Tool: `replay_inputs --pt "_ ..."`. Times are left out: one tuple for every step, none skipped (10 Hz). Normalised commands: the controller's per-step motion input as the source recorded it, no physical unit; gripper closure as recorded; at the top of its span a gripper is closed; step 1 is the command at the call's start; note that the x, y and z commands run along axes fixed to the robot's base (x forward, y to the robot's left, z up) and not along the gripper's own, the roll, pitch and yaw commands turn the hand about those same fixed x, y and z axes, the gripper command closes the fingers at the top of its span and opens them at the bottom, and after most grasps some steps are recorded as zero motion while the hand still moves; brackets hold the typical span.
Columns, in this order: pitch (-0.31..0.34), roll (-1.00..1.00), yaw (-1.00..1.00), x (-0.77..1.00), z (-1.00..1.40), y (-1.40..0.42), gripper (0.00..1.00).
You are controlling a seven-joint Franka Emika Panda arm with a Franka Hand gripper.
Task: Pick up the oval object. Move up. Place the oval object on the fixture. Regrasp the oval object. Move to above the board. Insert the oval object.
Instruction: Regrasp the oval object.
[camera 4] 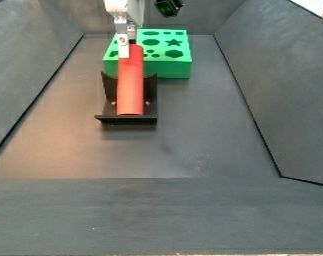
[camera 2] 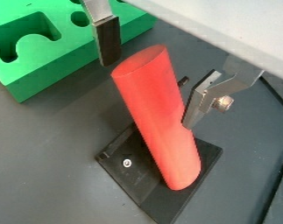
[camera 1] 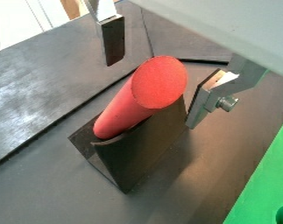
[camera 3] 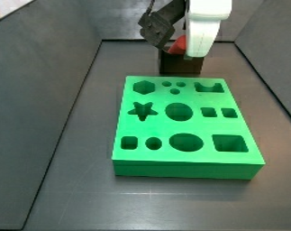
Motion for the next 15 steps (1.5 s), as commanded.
replay_inputs --pt "0.222 -0.05 0.05 0.08 0.01 -0.01 0.00" --pt "0.221 -0.05 0.05 0.08 0.01 -0.01 0.00" --pt "0.221 -0.05 0.05 0.08 0.01 -0.01 0.00" --pt "0.221 -0.05 0.05 0.08 0.01 -0.01 0.00" --pt "0.221 -0.05 0.05 0.08 0.01 -0.01 0.00" --pt "0.221 -0.05 0.05 0.08 0.01 -0.01 0.00" --pt "0.221 -0.05 0.05 0.08 0.01 -0.01 0.00" --pt "0.221 -0.05 0.05 0.08 0.01 -0.01 0.00" --pt "0.221 -0.05 0.05 0.08 0.01 -0.01 0.00" --pt "0.221 -0.05 0.05 0.08 0.01 -0.01 0.00" --pt "0.221 -0.05 0.05 0.08 0.01 -0.01 0.00" --pt "0.221 -0.05 0.05 0.08 0.01 -0.01 0.00" --pt "0.221 -0.05 0.05 0.08 0.01 -0.01 0.00" --pt "0.221 -0.05 0.05 0.08 0.01 -0.01 0.00" --pt "0.221 -0.05 0.05 0.08 0.01 -0.01 0.00"
